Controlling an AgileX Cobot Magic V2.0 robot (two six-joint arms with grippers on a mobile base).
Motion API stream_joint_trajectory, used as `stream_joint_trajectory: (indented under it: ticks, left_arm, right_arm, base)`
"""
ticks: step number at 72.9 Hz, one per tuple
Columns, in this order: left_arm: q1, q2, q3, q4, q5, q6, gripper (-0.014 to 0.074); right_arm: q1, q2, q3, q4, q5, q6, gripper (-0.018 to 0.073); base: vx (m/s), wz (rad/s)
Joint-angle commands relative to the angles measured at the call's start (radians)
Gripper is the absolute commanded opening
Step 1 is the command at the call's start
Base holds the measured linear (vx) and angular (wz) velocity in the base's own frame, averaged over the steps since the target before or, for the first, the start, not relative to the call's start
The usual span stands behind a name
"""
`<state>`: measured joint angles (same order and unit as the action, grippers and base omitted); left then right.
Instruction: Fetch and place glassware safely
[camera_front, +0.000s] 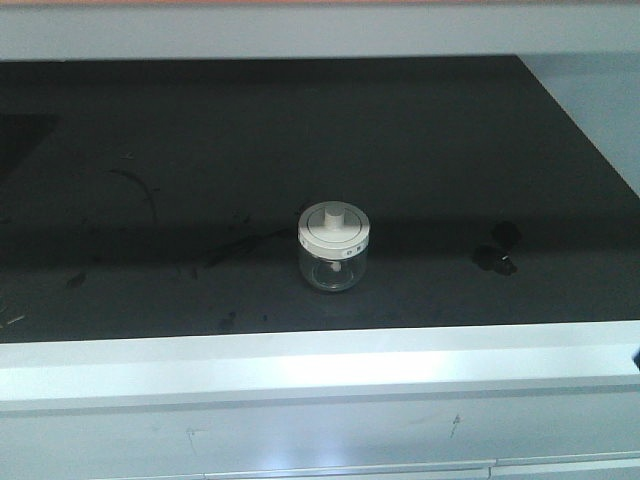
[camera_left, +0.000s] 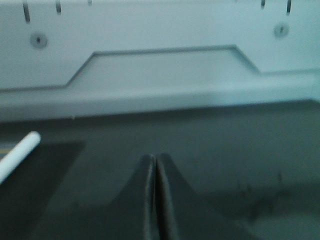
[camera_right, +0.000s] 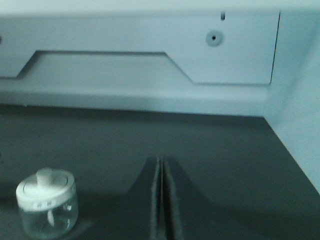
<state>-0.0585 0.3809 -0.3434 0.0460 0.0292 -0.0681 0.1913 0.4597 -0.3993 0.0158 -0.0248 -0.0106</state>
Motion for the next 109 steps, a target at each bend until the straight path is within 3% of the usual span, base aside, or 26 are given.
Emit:
stream_joint_trajectory:
  ticks: [1, 12, 32, 53, 84, 96, 109]
  left_arm:
    - [-0.008, -0.061, -0.033, -0.013, 0.075, 0.007, -0.0007]
    - [-0.008, -0.172, 0.006, -0.026, 0.197, 0.006, -0.0007]
    - [-0.008, -0.303, 0.092, -0.032, 0.211, 0.006, -0.0007]
    - [-0.008, -0.303, 0.092, -0.034, 0.2, 0.005, -0.0007]
    - [-0.008, -0.303, 0.092, -0.057, 0.215, -0.003, -0.0007]
    - [-0.008, -0.303, 0.092, -0.057, 0.215, -0.003, -0.0007]
    - [-0.008, -0.303, 0.092, -0.057, 0.215, -0.003, -0.0007]
  right_arm:
    - [-0.001, -0.051, -0.031, -0.002, 0.044, -0.001, -0.0001]
    - [-0.001, -0.135, -0.031, -0.002, 0.179, -0.029, -0.0001]
    - [-0.001, -0.205, -0.029, 0.0, 0.302, -0.112, -0.0001]
    - [-0.001, -0.217, 0.138, 0.082, 0.08, -0.108, -0.0001]
    - [-0.001, -0.217, 0.138, 0.081, 0.064, -0.103, 0.0003]
    - [-0.001, -0.217, 0.138, 0.082, 0.065, -0.103, 0.01]
    - [-0.001, -0.217, 0.138, 0.082, 0.06, -0.103, 0.0333]
  base:
    - [0.0, 0.0]
    - [0.0, 0.0]
    - [0.0, 0.0]
    - [0.0, 0.0]
    - [0.0, 0.0]
    - [0.0, 0.0]
    - [0.0, 0.0]
